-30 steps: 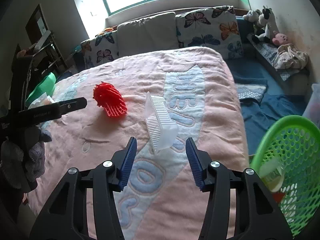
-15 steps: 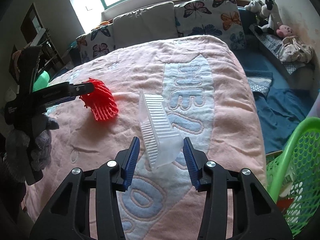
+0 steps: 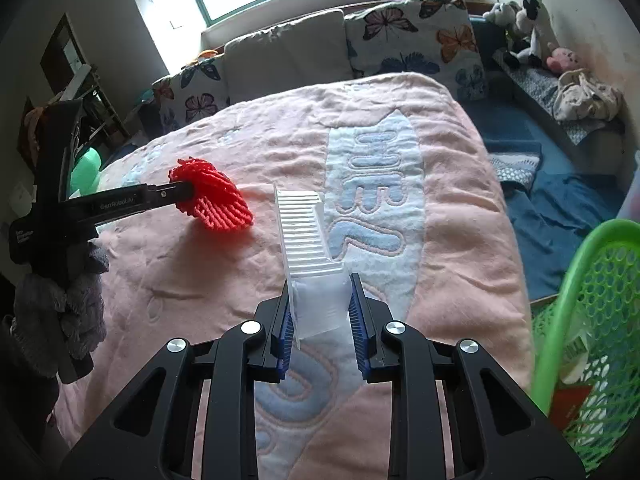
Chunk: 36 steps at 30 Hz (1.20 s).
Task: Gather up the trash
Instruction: 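Grasp the red mesh with the left gripper while the right gripper grasps the clear box, then carry the red mesh and clear box over the green basket with both grippers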
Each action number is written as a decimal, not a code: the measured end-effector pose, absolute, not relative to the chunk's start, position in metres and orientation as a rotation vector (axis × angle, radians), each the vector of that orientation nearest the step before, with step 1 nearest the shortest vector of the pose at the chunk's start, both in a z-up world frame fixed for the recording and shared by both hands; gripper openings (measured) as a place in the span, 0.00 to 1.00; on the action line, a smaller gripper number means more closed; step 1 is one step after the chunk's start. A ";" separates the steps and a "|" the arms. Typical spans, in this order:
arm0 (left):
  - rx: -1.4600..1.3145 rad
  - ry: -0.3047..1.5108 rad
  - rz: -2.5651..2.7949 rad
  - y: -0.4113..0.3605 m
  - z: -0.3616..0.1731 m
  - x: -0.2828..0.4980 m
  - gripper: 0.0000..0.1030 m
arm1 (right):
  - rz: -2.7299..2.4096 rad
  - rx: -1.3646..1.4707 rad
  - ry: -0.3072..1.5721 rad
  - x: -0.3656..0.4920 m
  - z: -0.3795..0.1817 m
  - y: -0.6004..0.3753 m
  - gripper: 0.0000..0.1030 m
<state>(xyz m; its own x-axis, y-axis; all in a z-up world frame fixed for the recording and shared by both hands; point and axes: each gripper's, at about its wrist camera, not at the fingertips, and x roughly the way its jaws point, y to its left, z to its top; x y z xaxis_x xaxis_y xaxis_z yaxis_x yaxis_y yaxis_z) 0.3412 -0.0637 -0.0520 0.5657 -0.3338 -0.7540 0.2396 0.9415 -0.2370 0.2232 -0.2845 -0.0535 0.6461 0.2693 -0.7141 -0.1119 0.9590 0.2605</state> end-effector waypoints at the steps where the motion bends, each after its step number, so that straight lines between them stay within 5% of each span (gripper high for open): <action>1: -0.108 0.903 -0.344 -0.065 -0.048 0.336 0.22 | 0.218 0.201 0.838 0.218 -0.051 -0.285 0.25; 36: -0.001 0.837 -0.636 -0.199 0.002 0.199 0.22 | -0.105 0.246 0.764 0.073 -0.037 -0.423 0.25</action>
<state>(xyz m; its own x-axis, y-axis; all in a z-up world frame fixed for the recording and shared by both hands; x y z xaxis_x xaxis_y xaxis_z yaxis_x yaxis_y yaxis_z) 0.1993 -0.1995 0.0017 0.4964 -0.5250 -0.6913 0.5245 0.8160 -0.2430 0.0731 -0.4234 -0.0370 0.7182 -0.0048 -0.6958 0.1826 0.9662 0.1818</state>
